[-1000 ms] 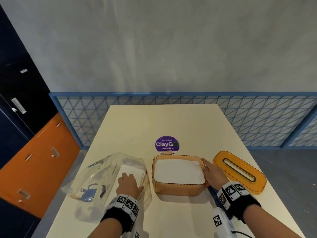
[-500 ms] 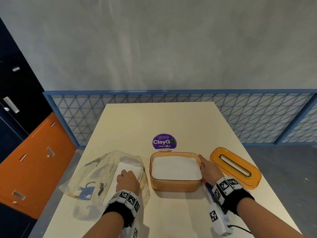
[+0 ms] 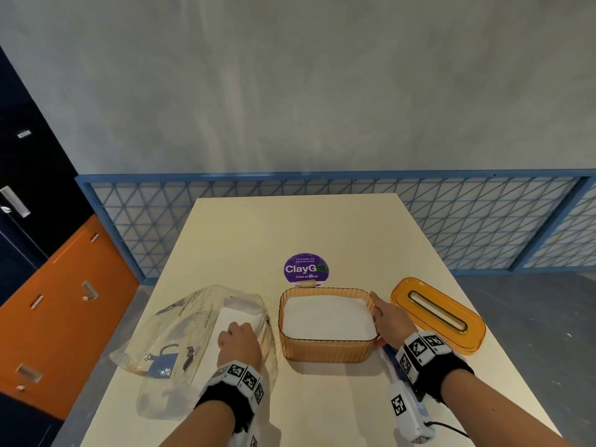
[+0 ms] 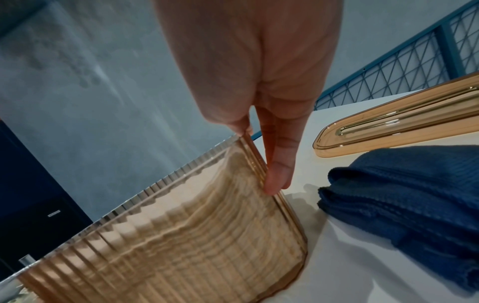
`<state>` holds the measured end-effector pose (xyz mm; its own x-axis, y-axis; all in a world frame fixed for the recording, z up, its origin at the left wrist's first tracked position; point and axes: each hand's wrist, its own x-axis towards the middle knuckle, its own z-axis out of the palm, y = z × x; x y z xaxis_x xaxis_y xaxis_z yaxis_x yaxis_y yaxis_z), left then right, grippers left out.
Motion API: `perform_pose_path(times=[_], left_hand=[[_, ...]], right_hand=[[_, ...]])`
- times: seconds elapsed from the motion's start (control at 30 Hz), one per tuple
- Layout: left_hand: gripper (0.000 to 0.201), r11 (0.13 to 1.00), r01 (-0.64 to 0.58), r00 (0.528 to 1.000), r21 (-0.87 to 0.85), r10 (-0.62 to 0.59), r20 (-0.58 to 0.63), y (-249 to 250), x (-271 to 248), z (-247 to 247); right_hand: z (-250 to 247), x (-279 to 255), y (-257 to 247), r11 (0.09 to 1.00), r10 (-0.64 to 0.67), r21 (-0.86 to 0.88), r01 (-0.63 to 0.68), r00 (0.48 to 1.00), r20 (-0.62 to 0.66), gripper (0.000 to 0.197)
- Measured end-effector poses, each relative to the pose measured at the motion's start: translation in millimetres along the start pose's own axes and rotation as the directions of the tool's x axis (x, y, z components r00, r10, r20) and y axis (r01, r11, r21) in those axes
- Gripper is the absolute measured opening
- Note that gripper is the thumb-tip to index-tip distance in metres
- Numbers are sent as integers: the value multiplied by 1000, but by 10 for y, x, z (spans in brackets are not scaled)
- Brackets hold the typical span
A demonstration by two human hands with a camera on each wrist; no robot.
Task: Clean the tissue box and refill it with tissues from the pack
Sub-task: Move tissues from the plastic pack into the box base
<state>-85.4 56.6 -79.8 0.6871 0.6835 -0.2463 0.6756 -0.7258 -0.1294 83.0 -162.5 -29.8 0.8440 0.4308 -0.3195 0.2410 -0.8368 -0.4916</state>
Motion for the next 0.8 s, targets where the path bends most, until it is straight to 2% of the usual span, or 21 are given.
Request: perform_pose_path(times=[0.07,0.2,0.43,0.67,0.77,0.8], left_hand=[[33,999,27,1000,-47,-26,11,-1,-7,-37],[32,999,15,999,-33,-14,36,4,8,-65],[42,997,2,999,74,-6,53,34,-33,-104],[30,989,48,999,-141,-49,1,-137,-16,-206],[28,938,70,995,-340,-88,-37,-272,-67,-420],[26,918,58,991,-392,-100,-89,-311,-119,-527]], right_hand=[[3,-3,-6,1000,-2,7,2,1000,4,47],[7,8,8,999,16,40,-17,1000,13,48],[4,19,5,998,31,59,-32,999,27,48],[-15,22,18,999,12,30,-13,999,41,49],[-131,-28,-64,995,1,-100,10,995,103,50],[-187,-56,-117,985,-27,-169,41,996,85,50]])
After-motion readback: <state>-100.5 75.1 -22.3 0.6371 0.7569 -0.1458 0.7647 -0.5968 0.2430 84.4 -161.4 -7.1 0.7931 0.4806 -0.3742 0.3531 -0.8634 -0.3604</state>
